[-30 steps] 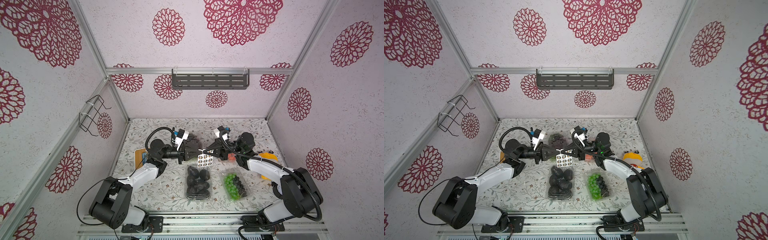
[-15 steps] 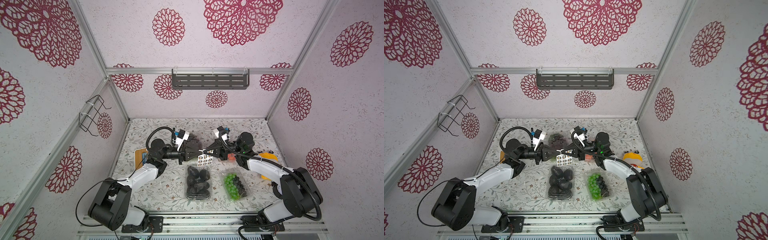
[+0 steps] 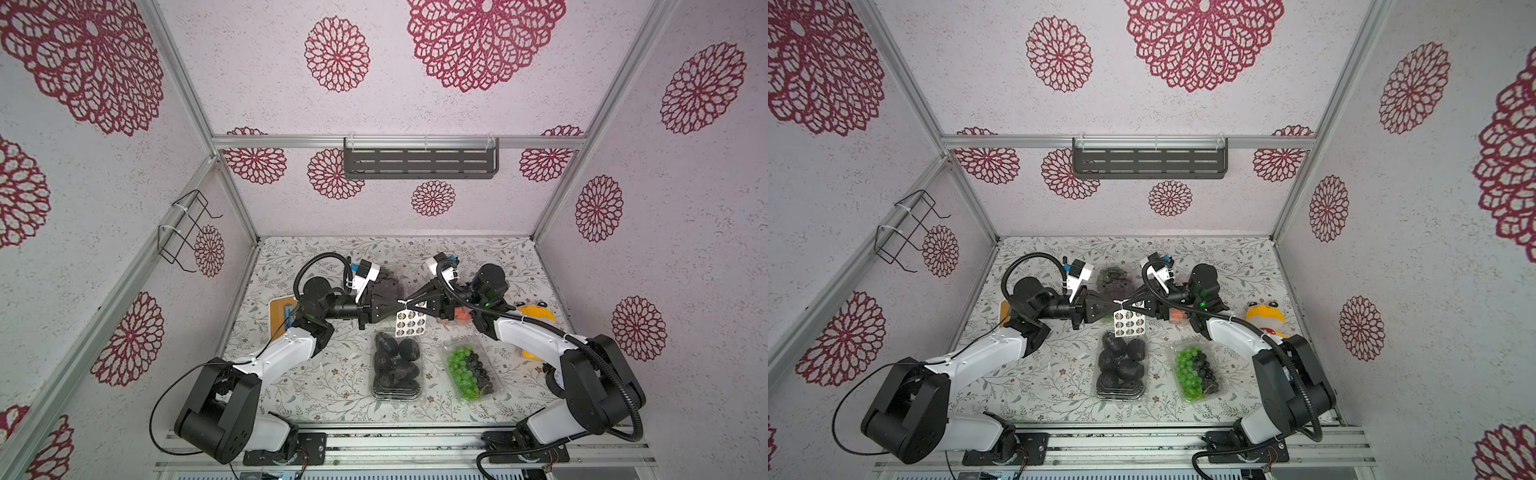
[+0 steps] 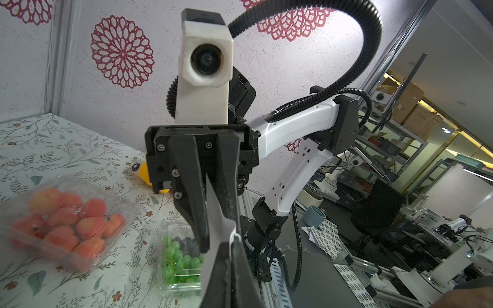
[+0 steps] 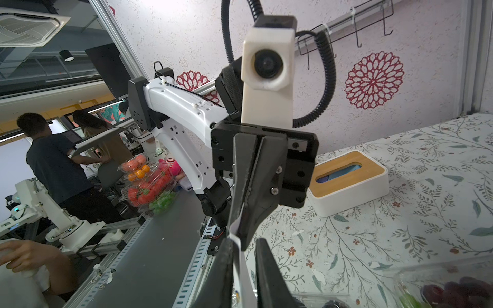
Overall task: Label fruit boxes
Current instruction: Adjust the label sticker.
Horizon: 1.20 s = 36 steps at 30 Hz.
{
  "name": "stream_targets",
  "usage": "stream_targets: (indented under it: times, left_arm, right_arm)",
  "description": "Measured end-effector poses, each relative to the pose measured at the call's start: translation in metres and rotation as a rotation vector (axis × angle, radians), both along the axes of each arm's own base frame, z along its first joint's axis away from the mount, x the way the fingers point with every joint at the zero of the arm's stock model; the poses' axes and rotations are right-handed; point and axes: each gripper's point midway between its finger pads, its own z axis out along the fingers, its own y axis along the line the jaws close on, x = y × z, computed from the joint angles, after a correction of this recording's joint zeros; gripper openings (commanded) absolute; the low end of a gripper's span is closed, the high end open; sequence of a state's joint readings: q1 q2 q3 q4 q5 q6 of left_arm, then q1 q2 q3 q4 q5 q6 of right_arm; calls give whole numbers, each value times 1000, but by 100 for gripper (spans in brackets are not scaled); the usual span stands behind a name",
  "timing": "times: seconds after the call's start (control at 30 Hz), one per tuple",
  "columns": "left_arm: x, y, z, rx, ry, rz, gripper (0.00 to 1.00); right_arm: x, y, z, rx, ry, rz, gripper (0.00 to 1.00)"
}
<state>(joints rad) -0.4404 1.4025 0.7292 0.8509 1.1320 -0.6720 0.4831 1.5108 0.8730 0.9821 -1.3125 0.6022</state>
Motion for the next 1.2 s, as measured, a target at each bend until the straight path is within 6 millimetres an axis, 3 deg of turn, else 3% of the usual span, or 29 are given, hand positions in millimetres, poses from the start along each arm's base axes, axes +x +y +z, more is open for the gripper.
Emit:
stream_targets:
  times: [0.6, 0.67, 0.8, 1.07, 1.2]
  left_arm:
    - [0, -1, 0, 1, 0, 3, 0]
    - [0, -1, 0, 1, 0, 3, 0]
    - [1, 0, 0, 1, 4, 8, 0]
    - [2, 0, 2, -5, 5, 14, 0]
    - [2, 1, 4, -9, -1, 10, 26]
  right_arm:
    - [6, 4, -1, -2, 3, 4, 23]
    - [6, 4, -1, -2, 4, 4, 20]
    - [3, 4, 0, 5, -7, 24, 0]
    - [4, 4, 3, 30, 10, 53, 0]
    - [4, 3, 4, 37, 21, 58, 0]
